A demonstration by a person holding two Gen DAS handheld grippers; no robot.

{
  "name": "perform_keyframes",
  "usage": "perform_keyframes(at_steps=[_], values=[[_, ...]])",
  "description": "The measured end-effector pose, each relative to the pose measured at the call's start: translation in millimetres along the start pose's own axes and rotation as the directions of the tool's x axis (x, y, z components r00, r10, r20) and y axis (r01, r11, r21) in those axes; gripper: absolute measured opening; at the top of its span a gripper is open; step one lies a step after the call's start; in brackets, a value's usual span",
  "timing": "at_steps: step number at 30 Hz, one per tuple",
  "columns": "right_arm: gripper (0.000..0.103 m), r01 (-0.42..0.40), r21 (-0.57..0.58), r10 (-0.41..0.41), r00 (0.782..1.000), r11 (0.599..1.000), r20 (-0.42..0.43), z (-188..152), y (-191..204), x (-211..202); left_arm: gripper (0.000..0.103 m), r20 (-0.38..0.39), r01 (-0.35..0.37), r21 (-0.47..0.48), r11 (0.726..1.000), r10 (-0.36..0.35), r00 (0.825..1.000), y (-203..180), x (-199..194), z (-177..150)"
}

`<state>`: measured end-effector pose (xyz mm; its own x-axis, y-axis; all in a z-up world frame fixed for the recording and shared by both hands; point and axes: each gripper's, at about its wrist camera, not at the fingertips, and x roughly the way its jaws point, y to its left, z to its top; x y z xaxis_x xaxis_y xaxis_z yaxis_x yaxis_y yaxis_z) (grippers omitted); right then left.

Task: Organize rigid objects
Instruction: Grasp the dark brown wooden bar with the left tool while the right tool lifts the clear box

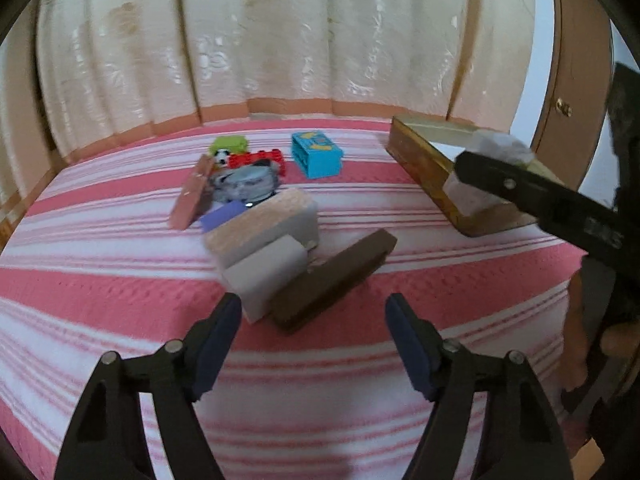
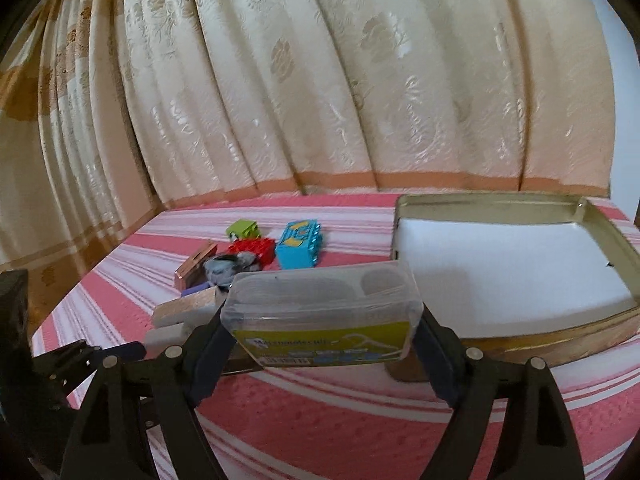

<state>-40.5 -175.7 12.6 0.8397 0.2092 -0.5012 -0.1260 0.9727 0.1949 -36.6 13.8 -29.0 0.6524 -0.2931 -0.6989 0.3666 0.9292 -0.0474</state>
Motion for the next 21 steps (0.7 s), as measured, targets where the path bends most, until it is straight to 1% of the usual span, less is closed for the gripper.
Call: perform_keyframes(at_steps=[3, 4, 5, 7, 9, 11, 13, 14, 15, 16, 17, 18, 19, 21], values=[[0.084, 0.009, 0.000, -0.009, 1.000, 1.000, 0.007, 1.5, -3.3, 0.1, 0.074, -0.040, 0.030, -0.011, 1.000, -0.030, 0.999, -0.4, 16.6, 8.4], [0.084, 0.010, 0.000, -0.010, 1.000, 1.000, 0.008, 1.5, -4.9, 1.1, 0.073, -0.060, 0.047, -0.022, 0.999, -0.048, 0.997, 1.0, 23.1, 11.5], [0.084, 0.013, 0.002, -0.013, 1.000, 1.000, 0.009, 2.5, -6.0, 2.4, 0.068, -0.077, 0.063, -0.033, 0.997, -0.065, 0.995, 2.7, 28.6, 14.3], [0.084, 0.022, 0.005, -0.022, 1.000, 1.000, 0.013, 4.1, -9.0, 4.1, 0.065, -0.101, 0.084, -0.057, 0.995, -0.089, 0.991, 6.5, 38.2, 19.4], [0.084, 0.030, 0.011, -0.030, 0.999, 0.999, 0.014, 4.8, -12.4, 5.2, 0.064, -0.091, 0.079, -0.062, 0.995, -0.085, 0.992, 8.3, 42.8, 24.4], [0.084, 0.037, 0.016, -0.037, 0.999, 0.999, 0.014, 6.0, -15.7, 6.0, 0.062, -0.098, 0.069, -0.052, 0.996, -0.074, 0.992, 7.1, 47.0, 27.6], [0.084, 0.040, 0.018, -0.041, 0.999, 0.999, 0.018, 6.2, -18.4, 5.6, 0.052, -0.101, 0.059, -0.031, 0.998, -0.062, 0.993, 3.3, 47.6, 27.9], [0.084, 0.044, 0.017, -0.045, 0.999, 0.999, 0.021, 6.5, -18.7, 5.3, 0.042, -0.104, 0.054, -0.011, 0.998, -0.055, 0.993, 0.3, 46.6, 26.7], [0.084, 0.049, 0.014, -0.049, 0.998, 0.999, 0.028, 7.1, -19.0, 4.4, 0.036, -0.106, 0.049, 0.008, 0.999, -0.048, 0.993, -2.5, 45.7, 25.5], [0.084, 0.052, 0.013, -0.053, 0.998, 0.999, 0.032, 7.3, -18.6, 3.4, 0.034, -0.108, 0.048, 0.025, 0.999, -0.045, 0.993, -5.0, 42.6, 22.3], [0.084, 0.054, 0.014, -0.054, 0.998, 0.998, 0.037, 7.4, -18.3, 2.3, 0.028, -0.108, 0.048, 0.030, 0.998, -0.044, 0.993, -5.8, 40.9, 20.1], [0.084, 0.053, 0.015, -0.053, 0.998, 0.998, 0.040, 7.7, -18.7, 1.6, 0.025, -0.107, 0.057, 0.022, 0.998, -0.054, 0.993, -4.8, 38.8, 18.2], [0.084, 0.050, 0.018, -0.051, 0.998, 0.999, 0.041, 8.0, -18.8, 1.1, 0.023, -0.104, 0.077, -0.004, 0.997, -0.077, 0.992, -1.7, 36.0, 15.9], [0.084, 0.050, 0.017, -0.051, 0.998, 0.999, 0.043, 8.2, -18.4, 0.8, 0.014, -0.096, 0.127, -0.060, 0.990, -0.132, 0.987, 4.5, 31.2, 12.8]])
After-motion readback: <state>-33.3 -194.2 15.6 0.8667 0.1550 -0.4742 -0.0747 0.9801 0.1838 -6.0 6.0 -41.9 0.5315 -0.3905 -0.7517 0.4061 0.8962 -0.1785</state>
